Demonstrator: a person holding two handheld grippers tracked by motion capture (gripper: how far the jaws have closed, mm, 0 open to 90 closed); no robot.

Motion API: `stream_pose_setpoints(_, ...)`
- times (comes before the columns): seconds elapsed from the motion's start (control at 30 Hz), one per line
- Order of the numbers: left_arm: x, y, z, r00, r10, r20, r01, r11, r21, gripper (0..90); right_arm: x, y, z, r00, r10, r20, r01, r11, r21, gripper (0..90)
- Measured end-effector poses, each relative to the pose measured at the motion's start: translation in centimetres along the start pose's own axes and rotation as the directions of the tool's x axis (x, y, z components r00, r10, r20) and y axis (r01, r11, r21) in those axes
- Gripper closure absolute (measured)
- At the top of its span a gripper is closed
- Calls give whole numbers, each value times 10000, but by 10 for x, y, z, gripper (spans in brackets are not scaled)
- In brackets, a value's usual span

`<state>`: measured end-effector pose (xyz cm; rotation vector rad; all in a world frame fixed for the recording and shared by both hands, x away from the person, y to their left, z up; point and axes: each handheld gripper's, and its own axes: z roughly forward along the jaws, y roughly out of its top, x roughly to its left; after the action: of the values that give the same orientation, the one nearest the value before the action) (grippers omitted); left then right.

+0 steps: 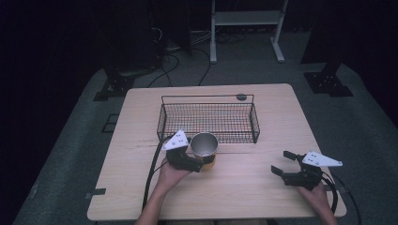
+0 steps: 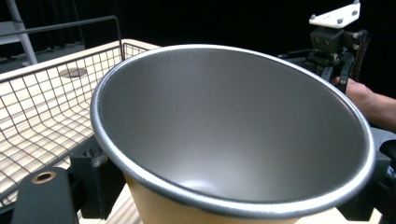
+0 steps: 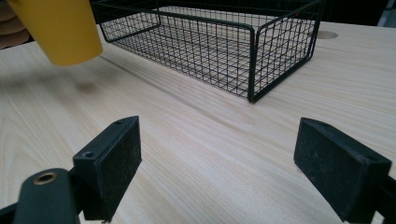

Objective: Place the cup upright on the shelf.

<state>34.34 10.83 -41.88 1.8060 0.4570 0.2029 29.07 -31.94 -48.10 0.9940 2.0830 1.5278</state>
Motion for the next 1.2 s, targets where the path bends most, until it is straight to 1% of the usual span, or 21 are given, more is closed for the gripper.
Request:
stream_pose_setpoints(0.13, 8, 8, 2, 9999, -82, 100, 83, 10000, -36, 136, -1, 0, 0, 10000, 53, -14, -53, 10000, -14, 140)
stream_pose_setpoints(0.3, 18, 18, 2, 9996, -202, 194, 208, 9994, -277, 136, 0, 0, 0, 10000, -24, -12, 24, 10000, 17, 140)
stream_pose_setpoints(0.47, 29, 30, 2, 9991, -327, 253, 337, 9986, -398, 136, 0, 0, 0, 10000, 28, -16, -28, 10000, 8, 140)
stream_pose_setpoints(0.53, 33, 35, 2, 9993, -302, 226, 311, 9986, -430, 136, 0, 0, 0, 10000, -18, -19, 18, 10000, 7, 140)
stream_pose_setpoints(0.7, 43, 47, 5, 9991, -356, 219, 365, 9986, -384, 137, 0, 0, 0, 10000, 31, -16, -31, 10000, -5, 140)
stream_pose_setpoints(0.9, 53, 61, 12, 9995, -246, 202, 252, 9992, -304, 137, 0, 0, 0, 10000, -38, -22, 38, 10000, 0, 140)
stream_pose_setpoints(0.93, 55, 63, 13, 9994, -285, 206, 290, 9992, -283, 136, 0, 0, 0, 10000, -26, -21, 26, 10000, 8, 140)
stream_pose_setpoints(1.0, 59, 68, 16, 9995, -240, 198, 244, 9995, -217, 137, 0, 0, 0, 10000, 12, -21, -12, 10000, 7, 140)
stream_pose_setpoints(1.13, 67, 75, 21, 9990, -363, 271, 372, 9987, -345, 137, 0, 0, 0, 10000, -2, -30, 2, 10000, 4, 140)
stream_pose_setpoints(1.2, 71, 79, 24, 9987, -420, 286, 429, 9985, -332, 136, 0, 0, 0, 10000, -24, -35, 24, 10000, 10, 140)
